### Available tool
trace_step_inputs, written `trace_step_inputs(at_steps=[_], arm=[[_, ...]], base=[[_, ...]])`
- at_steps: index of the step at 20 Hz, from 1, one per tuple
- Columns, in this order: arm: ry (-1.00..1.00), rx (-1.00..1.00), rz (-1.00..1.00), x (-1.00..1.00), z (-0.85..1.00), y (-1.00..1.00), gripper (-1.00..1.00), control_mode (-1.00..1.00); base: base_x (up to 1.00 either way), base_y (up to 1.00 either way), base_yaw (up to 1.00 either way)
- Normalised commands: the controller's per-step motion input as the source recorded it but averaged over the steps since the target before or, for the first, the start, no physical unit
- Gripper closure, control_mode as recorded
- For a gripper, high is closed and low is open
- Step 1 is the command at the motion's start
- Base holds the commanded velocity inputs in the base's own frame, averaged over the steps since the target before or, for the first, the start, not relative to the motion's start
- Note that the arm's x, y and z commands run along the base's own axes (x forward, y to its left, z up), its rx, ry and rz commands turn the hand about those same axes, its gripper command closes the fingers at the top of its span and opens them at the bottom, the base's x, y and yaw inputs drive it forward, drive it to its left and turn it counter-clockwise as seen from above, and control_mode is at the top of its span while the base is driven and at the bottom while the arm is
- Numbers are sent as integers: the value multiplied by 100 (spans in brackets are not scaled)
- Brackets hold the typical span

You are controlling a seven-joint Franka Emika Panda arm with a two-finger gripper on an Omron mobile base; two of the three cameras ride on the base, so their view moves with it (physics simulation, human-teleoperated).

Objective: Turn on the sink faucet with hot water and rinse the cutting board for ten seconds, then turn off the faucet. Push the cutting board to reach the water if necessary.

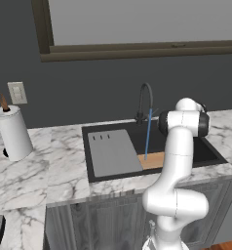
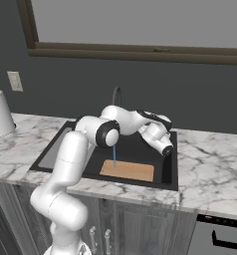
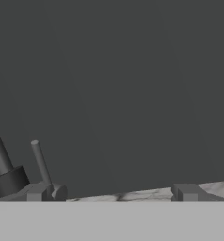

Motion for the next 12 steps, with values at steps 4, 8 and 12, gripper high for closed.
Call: trace_step_inputs(at_steps=[4, 8, 12], arm=[[0, 0, 0, 0, 0, 0, -100, -100], [0, 0, 0, 0, 0, 0, -100, -100], [0, 0, 0, 0, 0, 0, -100, -100]], base=[[0, 0, 0], [0, 0, 0], [0, 0, 0]])
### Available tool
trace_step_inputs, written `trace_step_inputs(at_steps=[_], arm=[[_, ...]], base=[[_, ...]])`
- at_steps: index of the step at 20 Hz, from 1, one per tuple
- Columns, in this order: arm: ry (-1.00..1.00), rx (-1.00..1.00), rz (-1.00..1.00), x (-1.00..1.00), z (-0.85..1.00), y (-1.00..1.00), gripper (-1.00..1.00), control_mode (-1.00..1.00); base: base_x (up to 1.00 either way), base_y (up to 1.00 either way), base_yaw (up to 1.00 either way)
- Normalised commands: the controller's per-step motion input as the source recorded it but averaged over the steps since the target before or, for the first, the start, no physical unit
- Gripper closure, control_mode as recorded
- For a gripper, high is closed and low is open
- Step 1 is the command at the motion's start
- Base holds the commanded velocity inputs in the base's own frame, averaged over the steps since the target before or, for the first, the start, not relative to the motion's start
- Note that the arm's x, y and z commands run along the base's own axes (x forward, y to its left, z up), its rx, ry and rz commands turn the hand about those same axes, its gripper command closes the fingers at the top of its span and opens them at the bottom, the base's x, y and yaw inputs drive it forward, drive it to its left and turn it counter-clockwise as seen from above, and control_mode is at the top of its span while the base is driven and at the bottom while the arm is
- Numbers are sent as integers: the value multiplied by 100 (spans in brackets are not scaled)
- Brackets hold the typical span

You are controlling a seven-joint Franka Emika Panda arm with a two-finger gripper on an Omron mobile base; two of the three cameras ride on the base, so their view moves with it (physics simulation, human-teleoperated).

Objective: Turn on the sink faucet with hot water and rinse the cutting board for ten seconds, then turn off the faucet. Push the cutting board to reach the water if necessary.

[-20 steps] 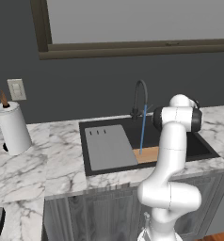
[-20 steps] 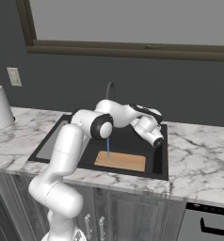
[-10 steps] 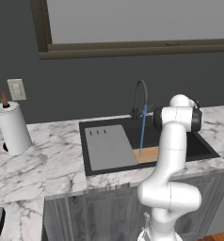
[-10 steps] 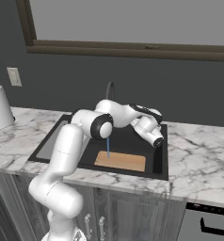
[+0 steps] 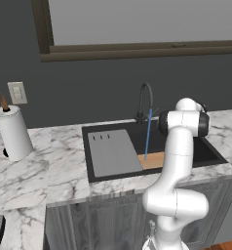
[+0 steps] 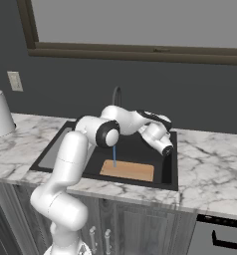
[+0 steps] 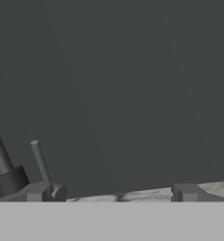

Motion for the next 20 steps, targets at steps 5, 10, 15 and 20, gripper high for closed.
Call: trace_step_inputs(at_steps=[5, 10, 15, 20], arm=[[0, 0, 0, 0, 0, 0, -100, -100], [0, 0, 0, 0, 0, 0, -100, -100], [0, 0, 0, 0, 0, 0, -100, -100], [0, 0, 0, 0, 0, 0, -100, -100]], base=[[0, 0, 0], [0, 0, 0], [0, 0, 0], [0, 0, 0]])
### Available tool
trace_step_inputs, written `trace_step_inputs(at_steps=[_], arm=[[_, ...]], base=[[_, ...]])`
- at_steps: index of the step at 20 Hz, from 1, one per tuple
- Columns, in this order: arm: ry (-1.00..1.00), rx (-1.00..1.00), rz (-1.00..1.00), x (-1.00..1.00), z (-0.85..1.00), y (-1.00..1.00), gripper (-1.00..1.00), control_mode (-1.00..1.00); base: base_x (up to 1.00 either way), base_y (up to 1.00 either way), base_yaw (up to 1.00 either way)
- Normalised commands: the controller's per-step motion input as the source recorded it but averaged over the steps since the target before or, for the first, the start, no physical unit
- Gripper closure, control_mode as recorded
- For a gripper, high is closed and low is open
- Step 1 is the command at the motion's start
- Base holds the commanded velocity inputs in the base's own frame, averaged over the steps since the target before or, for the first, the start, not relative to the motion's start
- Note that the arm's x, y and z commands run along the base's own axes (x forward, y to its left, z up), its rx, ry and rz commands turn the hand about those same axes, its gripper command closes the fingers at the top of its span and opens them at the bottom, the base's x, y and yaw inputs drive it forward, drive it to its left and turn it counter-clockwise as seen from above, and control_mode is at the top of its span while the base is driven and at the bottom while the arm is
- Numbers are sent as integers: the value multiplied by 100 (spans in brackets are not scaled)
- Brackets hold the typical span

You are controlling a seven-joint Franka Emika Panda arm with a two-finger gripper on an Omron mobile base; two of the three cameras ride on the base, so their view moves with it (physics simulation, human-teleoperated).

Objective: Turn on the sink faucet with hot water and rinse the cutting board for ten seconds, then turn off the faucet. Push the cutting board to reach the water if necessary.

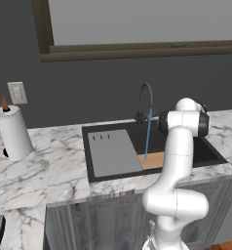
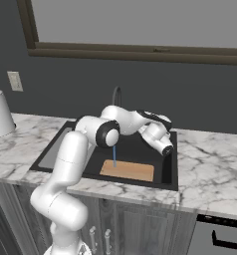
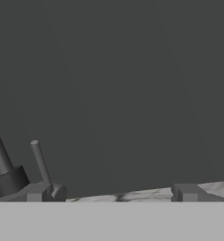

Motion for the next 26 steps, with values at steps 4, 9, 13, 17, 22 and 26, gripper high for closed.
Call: trace_step_inputs(at_steps=[4, 9, 13, 17, 22, 26], arm=[[0, 0, 0, 0, 0, 0, -100, -100], [0, 0, 0, 0, 0, 0, -100, -100], [0, 0, 0, 0, 0, 0, -100, -100], [0, 0, 0, 0, 0, 0, -100, -100], [0, 0, 0, 0, 0, 0, -100, -100], [0, 0, 0, 0, 0, 0, -100, -100]], base=[[0, 0, 0], [0, 0, 0], [0, 0, 0], [0, 0, 0], [0, 0, 0], [0, 0, 0]])
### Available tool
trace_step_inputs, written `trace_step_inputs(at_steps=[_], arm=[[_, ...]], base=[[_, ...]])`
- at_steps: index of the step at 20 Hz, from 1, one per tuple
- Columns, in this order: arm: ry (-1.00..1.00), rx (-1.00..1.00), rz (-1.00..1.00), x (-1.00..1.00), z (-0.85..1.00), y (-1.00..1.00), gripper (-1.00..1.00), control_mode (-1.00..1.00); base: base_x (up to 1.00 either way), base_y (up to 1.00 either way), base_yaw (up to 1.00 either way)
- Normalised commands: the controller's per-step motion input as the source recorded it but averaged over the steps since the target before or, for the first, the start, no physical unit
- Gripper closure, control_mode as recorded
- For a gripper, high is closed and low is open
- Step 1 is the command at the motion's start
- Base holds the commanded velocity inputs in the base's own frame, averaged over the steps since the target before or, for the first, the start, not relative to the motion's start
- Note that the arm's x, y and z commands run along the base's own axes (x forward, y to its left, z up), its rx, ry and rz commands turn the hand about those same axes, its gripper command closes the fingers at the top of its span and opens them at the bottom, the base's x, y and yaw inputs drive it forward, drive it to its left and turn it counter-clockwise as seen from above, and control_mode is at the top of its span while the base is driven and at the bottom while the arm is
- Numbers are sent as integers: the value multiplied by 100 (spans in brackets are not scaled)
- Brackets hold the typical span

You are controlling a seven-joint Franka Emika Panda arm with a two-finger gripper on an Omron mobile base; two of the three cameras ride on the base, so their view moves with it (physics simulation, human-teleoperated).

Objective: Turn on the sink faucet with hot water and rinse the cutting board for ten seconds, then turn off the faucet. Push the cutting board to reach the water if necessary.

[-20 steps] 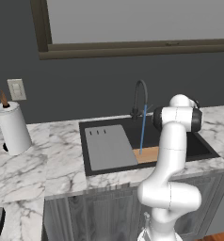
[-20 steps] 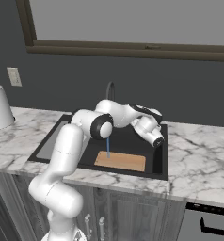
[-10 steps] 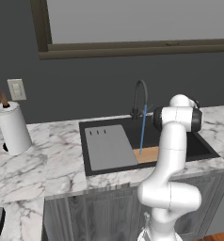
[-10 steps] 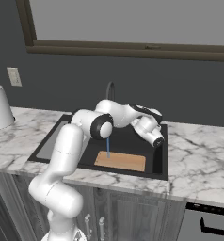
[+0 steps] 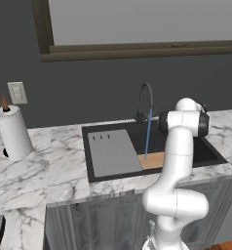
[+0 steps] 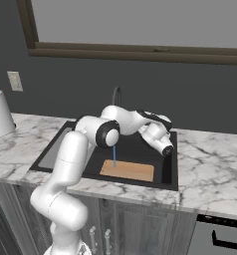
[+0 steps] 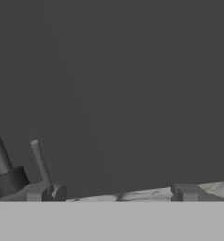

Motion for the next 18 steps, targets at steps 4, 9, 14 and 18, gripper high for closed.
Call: trace_step_inputs(at_steps=[4, 9, 14, 18], arm=[[0, 0, 0, 0, 0, 0, -100, -100], [0, 0, 0, 0, 0, 0, -100, -100], [0, 0, 0, 0, 0, 0, -100, -100], [0, 0, 0, 0, 0, 0, -100, -100]], base=[[0, 0, 0], [0, 0, 0], [0, 0, 0], [0, 0, 0]])
